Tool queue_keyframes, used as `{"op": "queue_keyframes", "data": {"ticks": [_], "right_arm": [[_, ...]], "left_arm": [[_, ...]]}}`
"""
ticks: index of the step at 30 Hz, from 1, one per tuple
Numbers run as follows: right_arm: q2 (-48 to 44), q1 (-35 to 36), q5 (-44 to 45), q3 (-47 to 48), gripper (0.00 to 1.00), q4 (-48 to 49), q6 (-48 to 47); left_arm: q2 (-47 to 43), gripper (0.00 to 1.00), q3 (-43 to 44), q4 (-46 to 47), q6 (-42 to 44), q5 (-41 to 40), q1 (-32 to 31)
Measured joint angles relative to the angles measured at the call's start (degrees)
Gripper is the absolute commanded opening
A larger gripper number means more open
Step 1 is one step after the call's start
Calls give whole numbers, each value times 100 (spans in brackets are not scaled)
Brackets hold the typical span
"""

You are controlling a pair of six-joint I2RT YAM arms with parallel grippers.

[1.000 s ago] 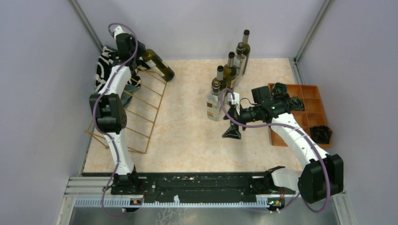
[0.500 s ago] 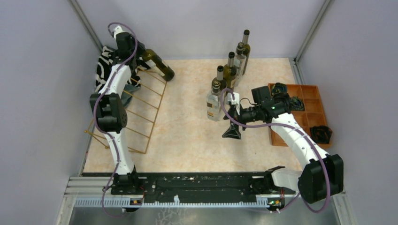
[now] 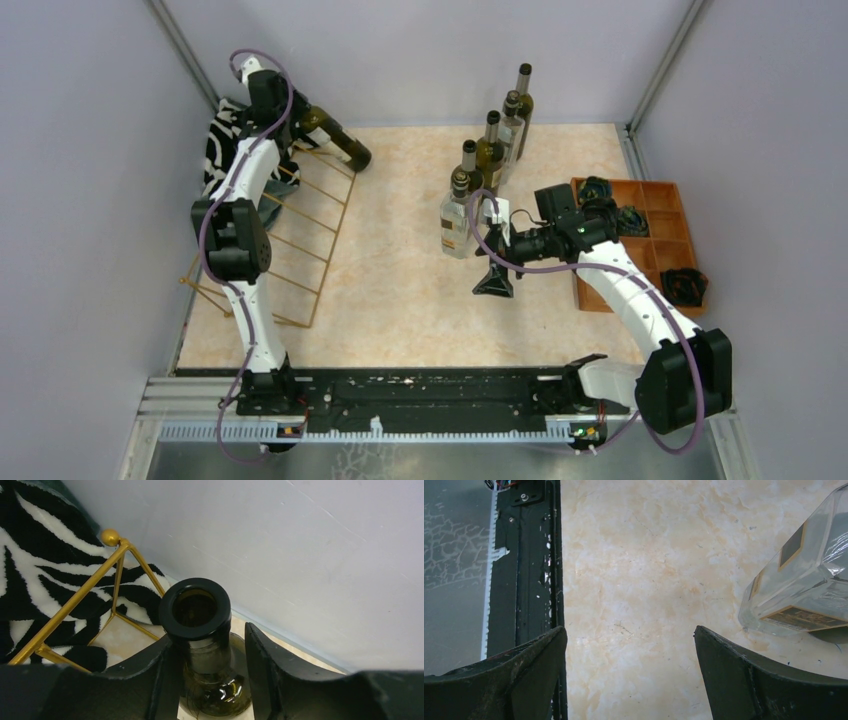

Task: Put the wine bottle on the wine rack

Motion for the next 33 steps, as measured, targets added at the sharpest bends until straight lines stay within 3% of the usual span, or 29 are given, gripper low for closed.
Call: {"op": "queue_keyframes", "data": {"ticks": [33], "right_arm": [[0,0,42,0,97,2,-2]], "left_arm": [[0,76,52,-798,-341,-525,155]]}}
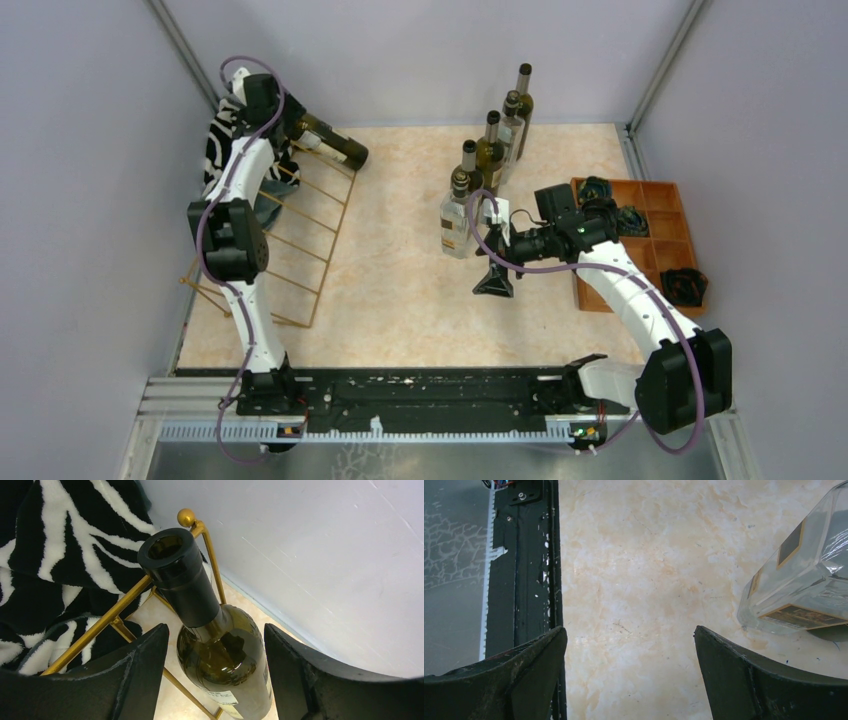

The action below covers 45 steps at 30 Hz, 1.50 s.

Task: Put the wine bottle on the wine rack

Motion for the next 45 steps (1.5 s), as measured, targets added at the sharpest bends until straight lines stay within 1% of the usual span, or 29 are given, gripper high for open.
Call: {"op": "queue_keyframes", "data": {"ticks": [7,11,17,19,22,25,28,31,33,35,37,40,43,45], "right_arm": [[0,0,2,0,97,0,0],[0,0,2,-2,97,-2,0],[0,0,20,-2,97,0,-2],[0,0,35,-2,97,0,-4],[0,0,48,-4,97,-2,-28],[-2,2,94,-4,97,-4,-68],[-22,-15,186,-4,98,-26,-131],[-127,-164,205,-4,98,-133,-192],[-216,-337,205,-4,98,-153,-197],[-299,-570,208,-2,98,-149,-190],[-332,-743,210,-4,98,-131,-184],[-332,-916,210,-4,98,-98,-127],[-332,-957,155,-4,98,-52,-57],[-332,-962,103,-4,98,-17,-28]], "left_arm": [[-15,77,11,-184,-278,66,-2],[-192,78,-85,-221,-417,153,-2],[-885,79,-514,-212,-546,293,-4],[-1231,82,-778,-175,-581,387,-4],[-1867,86,-1434,59,-610,671,-4],[-2610,89,-2310,461,-595,1224,-4],[-3438,90,-3432,1187,-560,2199,-4],[-4183,90,-4494,2076,-619,3383,-7],[-4568,90,-5106,2671,-719,4162,-39],[-4826,90,-5584,3141,-813,4706,-131],[-5062,90,-6054,3504,-855,5178,-374],[-5372,90,-6516,3709,-780,5595,-881],[-5816,90,-6907,3899,-636,5759,-1368],[-6203,90,-7285,4264,-619,5783,-1672]]}}
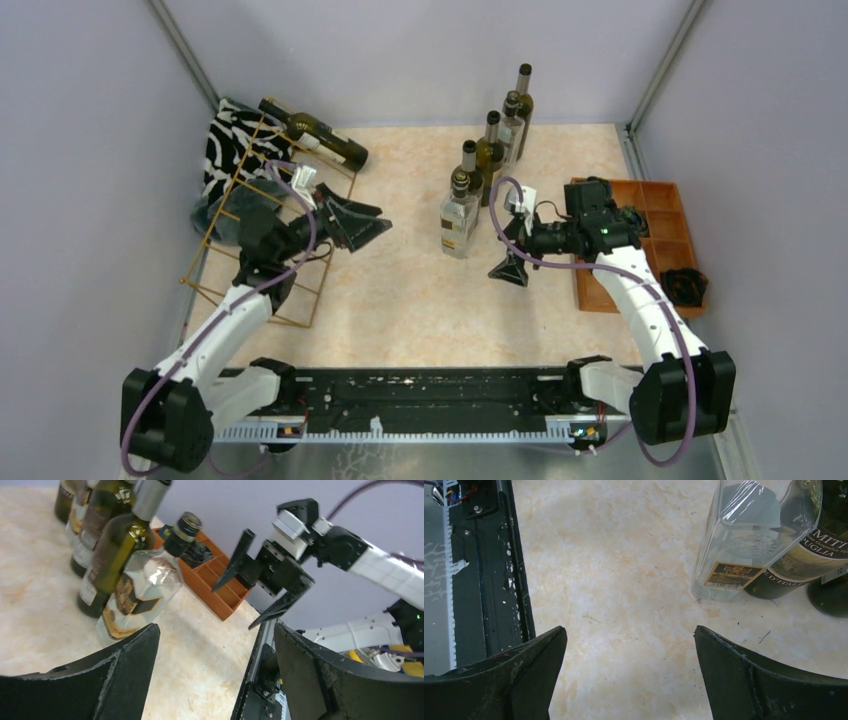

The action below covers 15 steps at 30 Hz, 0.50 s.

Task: Put the wine bottle on the wine rack

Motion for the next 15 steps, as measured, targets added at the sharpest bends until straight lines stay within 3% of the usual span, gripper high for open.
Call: {"op": "queue_keyframes", "data": {"ticks": [5,15], "right_arm": [[2,0,-127,-20,97,109,57],[0,0,-625,-380,97,393,162]], "left_arm": [[-505,91,-817,964,-133,-151,-444],[-466,94,-1056,1775,-240,-962,-1329]]}}
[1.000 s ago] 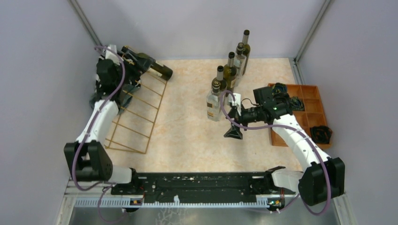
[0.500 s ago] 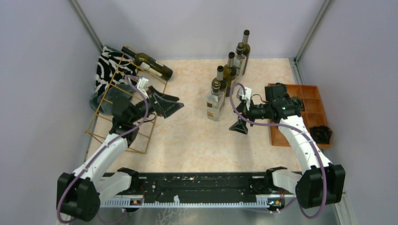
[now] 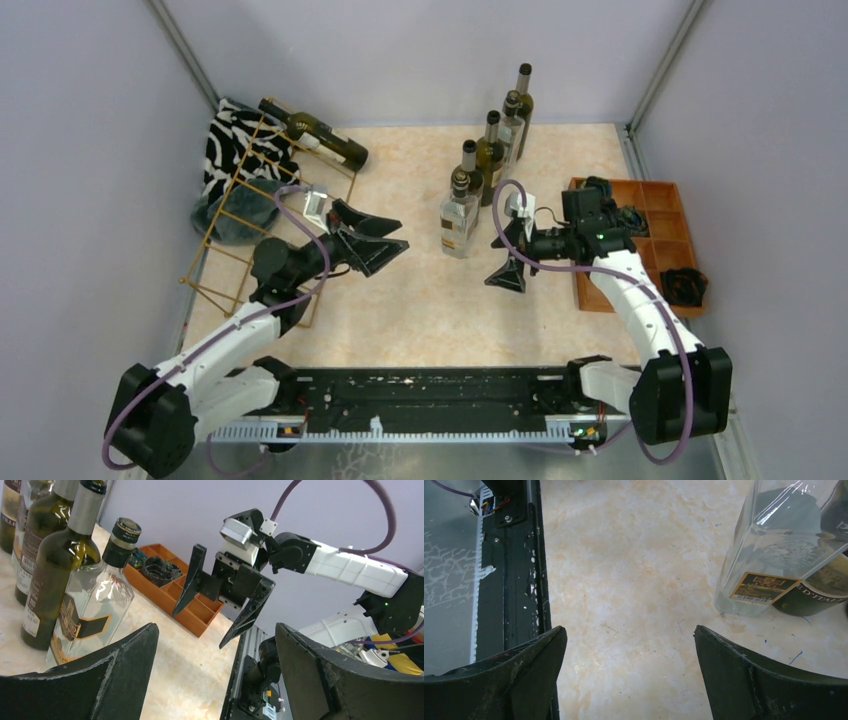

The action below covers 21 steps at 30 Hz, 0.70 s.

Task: Put the wine bottle on the wine rack

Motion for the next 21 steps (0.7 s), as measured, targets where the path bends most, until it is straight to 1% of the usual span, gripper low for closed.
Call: {"op": "queue_keyframes", "data": {"ticks": [2,5,7,10,13,15,16,18,21], "right_arm": [[-2,0,-28,-48,97,22,4],[-2,0,33,-76,98,92,98],[-4,0,175,-76,98,219,201],[-4,0,435,-76,98,286,278],[-4,0,660,-76,98,289,295],[-7,0,785,-76,98,293,299],[-11,0,826,-76,98,295,299],[-15,0,903,-76,98,306,299],[-17,-2,1060,-76,98,323,334]], "left_arm": [[20,98,-2,118,-17,-114,-68],[120,98,-44,457,-326,-243,-94],[315,99,-306,1132,-785,-435,-94],[551,99,-542,1587,-1139,-621,-94],[863,99,-570,1755,-1346,-750,-94],[966,98,-372,1504,-1279,-695,-94],[1001,98,-160,1220,-1169,-664,-109],[1038,98,498,240,-706,-796,-245],[1115,97,1722,-1451,372,-1676,-822]]}}
